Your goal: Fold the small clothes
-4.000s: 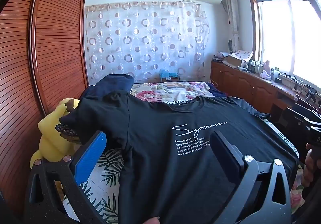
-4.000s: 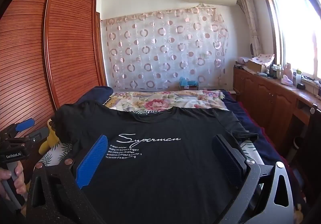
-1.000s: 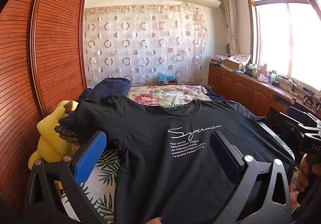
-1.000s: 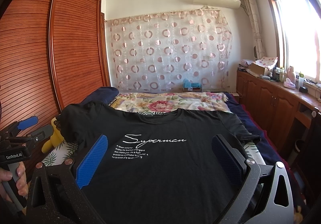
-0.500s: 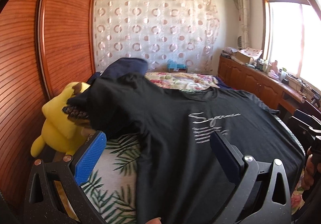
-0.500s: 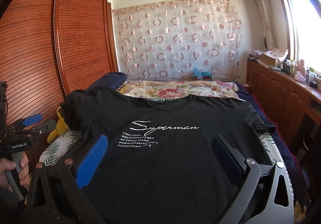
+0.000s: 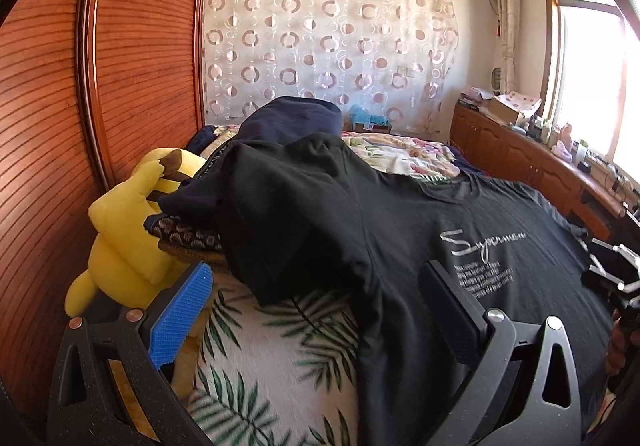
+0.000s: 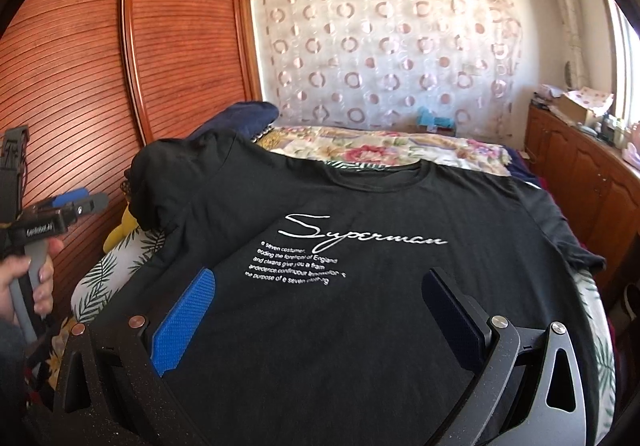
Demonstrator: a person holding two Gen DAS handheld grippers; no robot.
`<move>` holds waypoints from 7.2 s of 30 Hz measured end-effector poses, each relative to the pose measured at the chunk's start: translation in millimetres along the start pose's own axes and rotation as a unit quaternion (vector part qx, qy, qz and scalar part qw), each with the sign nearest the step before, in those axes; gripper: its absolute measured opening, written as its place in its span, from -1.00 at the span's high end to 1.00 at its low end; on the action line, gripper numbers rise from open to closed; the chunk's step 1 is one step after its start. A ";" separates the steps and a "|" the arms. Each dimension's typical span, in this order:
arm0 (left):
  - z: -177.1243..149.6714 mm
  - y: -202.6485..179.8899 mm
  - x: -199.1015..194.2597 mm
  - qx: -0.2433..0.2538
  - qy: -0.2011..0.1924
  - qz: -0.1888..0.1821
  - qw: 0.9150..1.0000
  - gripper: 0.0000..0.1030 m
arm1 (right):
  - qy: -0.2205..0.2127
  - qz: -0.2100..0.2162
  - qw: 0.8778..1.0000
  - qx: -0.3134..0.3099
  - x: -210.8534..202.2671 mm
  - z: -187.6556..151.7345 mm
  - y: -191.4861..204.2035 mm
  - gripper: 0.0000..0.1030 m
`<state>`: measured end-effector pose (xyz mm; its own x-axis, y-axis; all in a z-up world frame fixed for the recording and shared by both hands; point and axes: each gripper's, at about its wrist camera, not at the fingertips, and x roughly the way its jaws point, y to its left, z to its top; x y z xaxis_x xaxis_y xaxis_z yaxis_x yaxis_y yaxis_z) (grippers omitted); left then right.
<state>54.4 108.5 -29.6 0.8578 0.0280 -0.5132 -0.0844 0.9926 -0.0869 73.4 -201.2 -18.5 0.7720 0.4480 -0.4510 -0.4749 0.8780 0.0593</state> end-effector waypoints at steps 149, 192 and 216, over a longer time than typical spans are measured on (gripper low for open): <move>-7.0 -176.3 137.4 0.171 0.187 -0.164 0.953 0.40 | 0.118 -0.147 0.976 0.110 58.9 -45.7 -3.8 0.04; -1.9 -206.3 169.4 0.184 0.190 -0.135 0.955 -0.67 | 0.111 -0.178 0.960 0.185 27.6 -28.5 -123.9 0.04; 0.0 -208.0 172.4 0.184 0.189 -0.137 0.955 -0.78 | 0.056 -0.131 0.981 0.135 34.9 17.3 -94.3 0.82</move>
<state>219.9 -93.1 -100.0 0.5713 -0.2143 -0.7923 0.3604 0.9328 0.0076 152.5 -265.5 -24.4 0.7944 0.1937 -0.5756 -0.1261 0.9797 0.1557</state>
